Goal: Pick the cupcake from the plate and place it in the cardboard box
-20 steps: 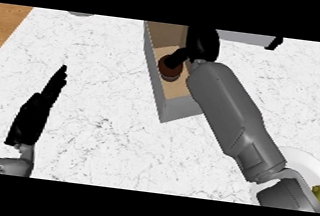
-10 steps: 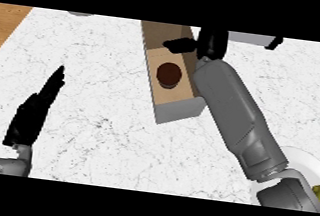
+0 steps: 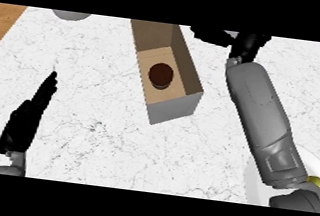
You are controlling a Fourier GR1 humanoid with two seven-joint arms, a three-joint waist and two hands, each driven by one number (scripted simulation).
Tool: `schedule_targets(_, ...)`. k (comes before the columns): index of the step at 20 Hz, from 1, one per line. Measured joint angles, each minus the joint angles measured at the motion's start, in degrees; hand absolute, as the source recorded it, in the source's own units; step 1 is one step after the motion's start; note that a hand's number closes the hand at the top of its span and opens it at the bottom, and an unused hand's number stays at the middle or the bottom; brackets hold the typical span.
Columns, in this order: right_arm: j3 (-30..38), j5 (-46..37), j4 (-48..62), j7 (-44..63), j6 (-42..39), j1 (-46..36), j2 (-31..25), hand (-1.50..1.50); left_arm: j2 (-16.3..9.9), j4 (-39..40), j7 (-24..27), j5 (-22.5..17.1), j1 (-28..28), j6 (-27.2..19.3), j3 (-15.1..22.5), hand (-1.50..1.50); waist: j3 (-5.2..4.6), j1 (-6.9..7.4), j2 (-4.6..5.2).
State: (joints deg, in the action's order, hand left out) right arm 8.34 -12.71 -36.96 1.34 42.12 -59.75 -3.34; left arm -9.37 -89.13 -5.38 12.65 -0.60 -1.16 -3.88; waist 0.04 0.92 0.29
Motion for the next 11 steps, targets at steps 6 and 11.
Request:
schedule_targets(6,3.5,4.3,-9.0,-0.9,-4.7,8.5,-6.8,-1.5,0.2,-1.3,-0.6,-0.4,1.4,-0.1,-0.6,0.0,-0.02,-1.36,-0.5)
schedule_targets(11,5.3,8.6,-18.6,-2.3,-13.1,19.1,-12.5,-1.5,-0.1,-0.6,0.1,-0.4,1.8,0.0,-1.2,0.0,-0.03,-1.79,-0.58)
